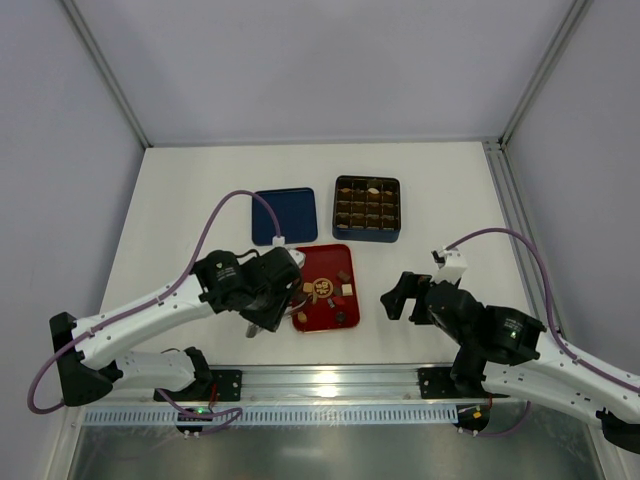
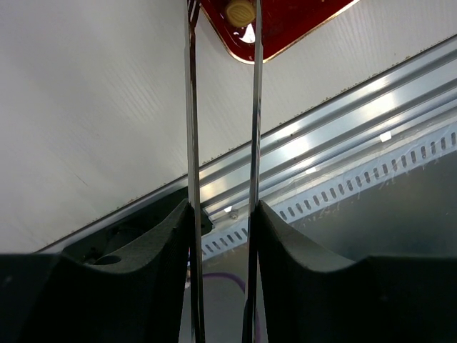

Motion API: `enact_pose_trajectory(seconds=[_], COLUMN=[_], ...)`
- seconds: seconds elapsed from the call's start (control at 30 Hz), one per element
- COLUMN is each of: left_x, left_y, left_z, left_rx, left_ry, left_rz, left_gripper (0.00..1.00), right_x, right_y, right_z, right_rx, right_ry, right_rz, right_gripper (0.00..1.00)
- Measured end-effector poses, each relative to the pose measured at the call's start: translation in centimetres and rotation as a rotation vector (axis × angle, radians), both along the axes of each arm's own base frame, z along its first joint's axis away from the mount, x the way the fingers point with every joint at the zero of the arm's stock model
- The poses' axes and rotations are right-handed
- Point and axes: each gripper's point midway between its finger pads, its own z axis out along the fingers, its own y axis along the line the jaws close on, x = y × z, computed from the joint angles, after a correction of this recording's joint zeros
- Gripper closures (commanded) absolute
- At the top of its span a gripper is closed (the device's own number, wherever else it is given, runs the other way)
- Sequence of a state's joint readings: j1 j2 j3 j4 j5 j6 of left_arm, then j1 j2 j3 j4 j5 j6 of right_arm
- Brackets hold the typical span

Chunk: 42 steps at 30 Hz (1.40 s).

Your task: Pack the chocolate

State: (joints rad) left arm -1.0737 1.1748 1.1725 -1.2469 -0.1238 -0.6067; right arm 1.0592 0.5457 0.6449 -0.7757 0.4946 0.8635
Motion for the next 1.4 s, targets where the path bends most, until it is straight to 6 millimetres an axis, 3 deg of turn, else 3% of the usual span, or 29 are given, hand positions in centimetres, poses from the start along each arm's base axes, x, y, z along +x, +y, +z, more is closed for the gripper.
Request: enact_pose_trajectory(seconds=[1.4], left_x=[0.8], left_y=[-0.7], left_z=[-1.7], left_rx=[0.081], left_ry=[-0.002], left_rz=[-0.021], left_gripper=[0.59], right_x=[-0.2], right_y=[-0.4], right_z=[0.0], right_rx=[0.020], right_ry=[-0.003], right_rz=[-0.006], right_gripper=[0.00])
